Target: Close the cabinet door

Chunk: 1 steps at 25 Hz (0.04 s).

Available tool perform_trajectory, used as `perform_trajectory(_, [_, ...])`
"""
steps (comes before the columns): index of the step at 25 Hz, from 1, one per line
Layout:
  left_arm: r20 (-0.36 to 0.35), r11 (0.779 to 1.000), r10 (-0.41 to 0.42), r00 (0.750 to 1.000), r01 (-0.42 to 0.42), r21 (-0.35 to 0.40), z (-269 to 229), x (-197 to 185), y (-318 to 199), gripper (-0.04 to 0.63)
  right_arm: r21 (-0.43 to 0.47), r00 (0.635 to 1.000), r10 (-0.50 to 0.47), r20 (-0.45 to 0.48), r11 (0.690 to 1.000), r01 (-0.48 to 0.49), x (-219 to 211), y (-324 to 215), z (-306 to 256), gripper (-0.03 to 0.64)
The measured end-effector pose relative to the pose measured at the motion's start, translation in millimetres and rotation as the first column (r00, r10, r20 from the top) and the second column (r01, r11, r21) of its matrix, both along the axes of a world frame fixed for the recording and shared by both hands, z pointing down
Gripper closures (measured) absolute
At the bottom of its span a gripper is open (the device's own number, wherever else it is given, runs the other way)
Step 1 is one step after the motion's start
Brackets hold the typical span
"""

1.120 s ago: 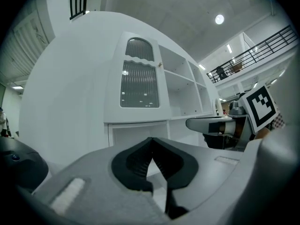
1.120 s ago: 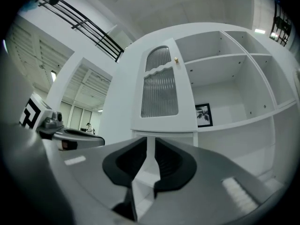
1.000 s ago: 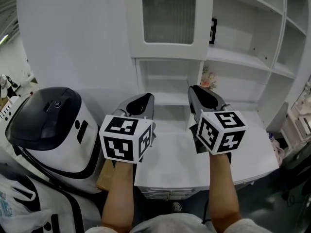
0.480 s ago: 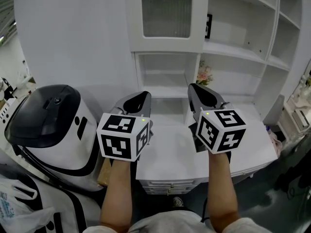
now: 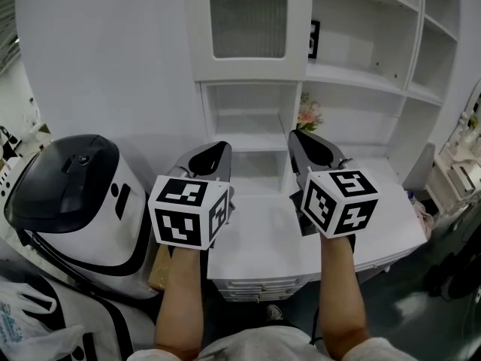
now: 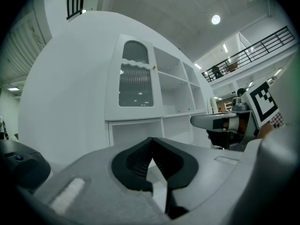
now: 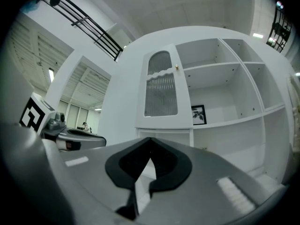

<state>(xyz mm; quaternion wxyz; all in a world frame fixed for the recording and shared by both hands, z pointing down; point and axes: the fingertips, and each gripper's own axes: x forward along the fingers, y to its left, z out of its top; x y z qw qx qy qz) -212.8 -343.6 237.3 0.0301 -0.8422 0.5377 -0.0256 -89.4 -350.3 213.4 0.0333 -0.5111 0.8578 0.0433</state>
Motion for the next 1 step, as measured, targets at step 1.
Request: perform_trajectory(1, [0.0, 1.0, 0.0, 1.0, 0.0, 0.0, 0.2, 0.3, -0.3, 0.598, 0.0, 1.0, -0.001, 0.0, 1.0, 0.001, -0.2, -0.2, 0.2, 0.614])
